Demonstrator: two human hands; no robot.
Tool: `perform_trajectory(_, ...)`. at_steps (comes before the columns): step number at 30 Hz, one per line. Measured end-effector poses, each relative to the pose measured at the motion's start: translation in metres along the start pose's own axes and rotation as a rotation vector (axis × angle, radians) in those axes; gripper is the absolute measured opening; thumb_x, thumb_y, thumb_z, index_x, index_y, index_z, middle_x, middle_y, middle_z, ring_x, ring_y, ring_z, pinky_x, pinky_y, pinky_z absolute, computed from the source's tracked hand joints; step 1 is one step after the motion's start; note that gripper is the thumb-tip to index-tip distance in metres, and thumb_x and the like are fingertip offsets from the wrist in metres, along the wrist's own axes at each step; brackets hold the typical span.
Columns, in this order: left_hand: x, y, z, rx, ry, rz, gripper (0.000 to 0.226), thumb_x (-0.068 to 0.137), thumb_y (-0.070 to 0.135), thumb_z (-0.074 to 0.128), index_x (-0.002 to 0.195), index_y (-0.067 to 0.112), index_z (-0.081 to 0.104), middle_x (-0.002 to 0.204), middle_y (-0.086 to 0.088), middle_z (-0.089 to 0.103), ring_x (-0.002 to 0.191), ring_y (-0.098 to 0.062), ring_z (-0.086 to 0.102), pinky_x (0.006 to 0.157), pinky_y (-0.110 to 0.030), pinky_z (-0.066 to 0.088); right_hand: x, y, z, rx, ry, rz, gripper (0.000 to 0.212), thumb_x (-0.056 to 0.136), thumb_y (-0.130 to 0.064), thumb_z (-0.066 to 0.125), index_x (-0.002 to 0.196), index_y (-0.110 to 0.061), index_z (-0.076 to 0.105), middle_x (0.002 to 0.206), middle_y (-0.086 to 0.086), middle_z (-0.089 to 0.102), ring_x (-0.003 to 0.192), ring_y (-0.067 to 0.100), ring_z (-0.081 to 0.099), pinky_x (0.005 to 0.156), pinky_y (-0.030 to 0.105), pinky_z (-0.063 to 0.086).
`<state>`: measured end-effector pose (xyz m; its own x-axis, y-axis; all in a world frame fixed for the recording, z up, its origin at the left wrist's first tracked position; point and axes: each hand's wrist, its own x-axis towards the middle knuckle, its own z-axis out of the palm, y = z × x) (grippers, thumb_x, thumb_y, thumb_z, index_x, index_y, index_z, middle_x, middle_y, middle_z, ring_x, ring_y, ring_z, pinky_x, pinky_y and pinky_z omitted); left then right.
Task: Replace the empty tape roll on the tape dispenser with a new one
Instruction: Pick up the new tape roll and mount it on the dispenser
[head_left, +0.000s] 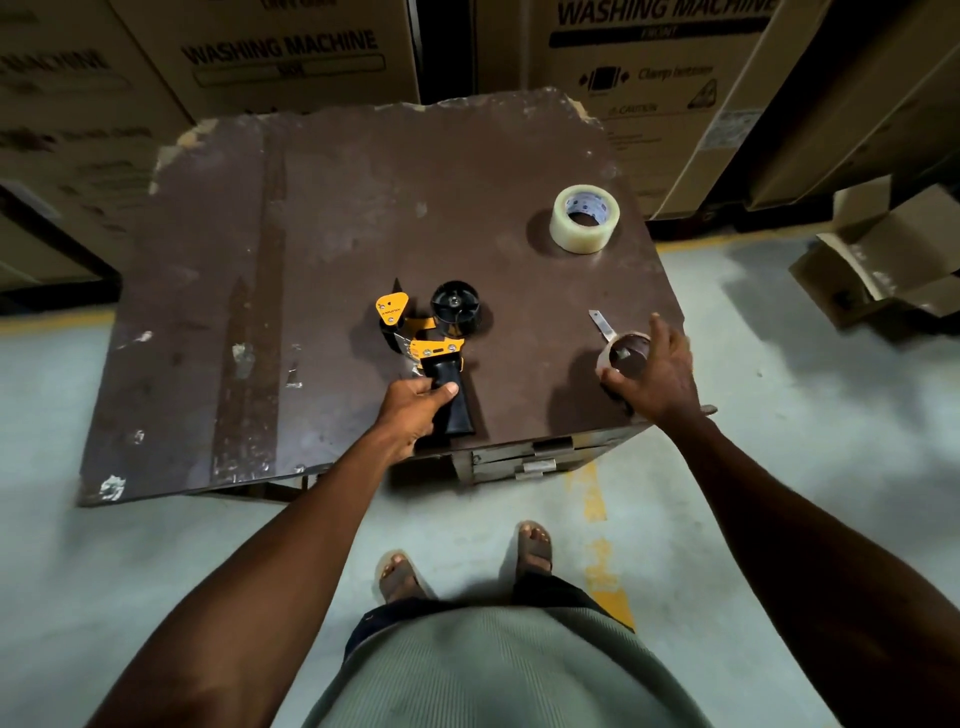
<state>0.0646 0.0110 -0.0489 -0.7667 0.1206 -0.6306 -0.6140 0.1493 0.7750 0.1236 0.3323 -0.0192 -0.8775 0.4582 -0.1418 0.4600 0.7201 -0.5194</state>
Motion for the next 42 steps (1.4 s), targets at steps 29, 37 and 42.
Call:
perform_trajectory(29, 0.007, 0.020, -0.070, 0.016, 0.172, 0.223, 0.044, 0.094, 0.020, 0.069, 0.133, 0.003, 0.057, 0.118, -0.011, 0.069, 0.099, -0.022, 0.071, 0.093, -0.037, 0.058, -0.056, -0.184, 0.109, 0.114, -0.105, -0.248, 0.068, 0.090, -0.039, 0.068, 0.148, -0.016, 0.042, 0.146, 0.010, 0.046, 0.132, 0.028, 0.048, 0.102, 0.044, 0.048)
perform_trajectory(37, 0.020, 0.025, -0.081, 0.130, 0.188, 0.299, 0.032, 0.092, 0.022, 0.070, 0.122, 0.014, 0.067, 0.109, -0.006, 0.073, 0.101, -0.019, 0.070, 0.092, -0.039, 0.058, -0.050, -0.200, 0.115, -0.018, -0.108, -0.305, 0.050, 0.091, -0.039, 0.067, 0.136, -0.022, 0.054, 0.138, 0.005, 0.056, 0.123, 0.028, 0.050, 0.093, 0.042, 0.048)
perform_trajectory(42, 0.029, 0.030, -0.080, 0.159, 0.211, 0.381, 0.025, 0.090, 0.012, 0.071, 0.115, 0.011, 0.071, 0.098, -0.003, 0.073, 0.090, -0.014, 0.067, 0.090, -0.030, 0.056, -0.037, -0.211, 0.122, -0.110, -0.136, -0.329, 0.041, 0.092, -0.043, 0.064, 0.129, -0.025, 0.063, 0.134, 0.001, 0.060, 0.129, 0.028, 0.046, 0.097, 0.042, 0.039)
